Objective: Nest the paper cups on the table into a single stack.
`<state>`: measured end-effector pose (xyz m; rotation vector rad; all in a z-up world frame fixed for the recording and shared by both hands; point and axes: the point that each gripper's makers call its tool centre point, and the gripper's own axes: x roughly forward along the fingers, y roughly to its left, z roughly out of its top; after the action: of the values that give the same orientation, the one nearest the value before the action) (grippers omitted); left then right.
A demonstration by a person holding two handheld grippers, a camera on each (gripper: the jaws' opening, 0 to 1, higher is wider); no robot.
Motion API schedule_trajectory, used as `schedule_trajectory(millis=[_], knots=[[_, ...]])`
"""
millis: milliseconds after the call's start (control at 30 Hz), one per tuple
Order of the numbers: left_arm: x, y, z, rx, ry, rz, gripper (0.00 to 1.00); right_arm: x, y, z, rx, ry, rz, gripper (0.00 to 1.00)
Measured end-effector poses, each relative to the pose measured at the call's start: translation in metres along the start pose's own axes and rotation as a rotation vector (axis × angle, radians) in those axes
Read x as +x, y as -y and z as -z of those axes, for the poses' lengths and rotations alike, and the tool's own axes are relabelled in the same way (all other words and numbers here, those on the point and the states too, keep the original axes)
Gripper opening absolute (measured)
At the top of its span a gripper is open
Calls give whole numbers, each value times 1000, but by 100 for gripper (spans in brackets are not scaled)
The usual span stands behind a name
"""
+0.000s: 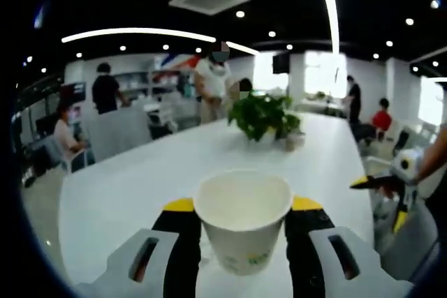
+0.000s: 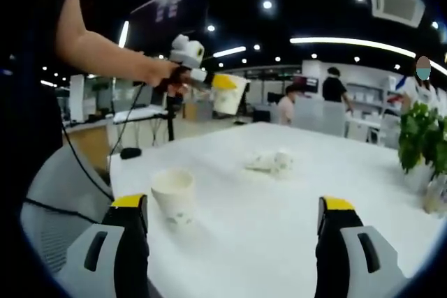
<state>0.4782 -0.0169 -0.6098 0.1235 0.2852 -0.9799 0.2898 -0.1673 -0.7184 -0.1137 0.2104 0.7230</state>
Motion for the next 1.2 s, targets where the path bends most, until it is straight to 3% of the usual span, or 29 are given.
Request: schedule_trajectory(millis=[767,1200], knots=[[-7,45,4,5,12,53,45,-1,7,-5,-6,5,-5,100],[-6,74,-2,6,38,94,45,0,10,-6,2,9,-2,100]])
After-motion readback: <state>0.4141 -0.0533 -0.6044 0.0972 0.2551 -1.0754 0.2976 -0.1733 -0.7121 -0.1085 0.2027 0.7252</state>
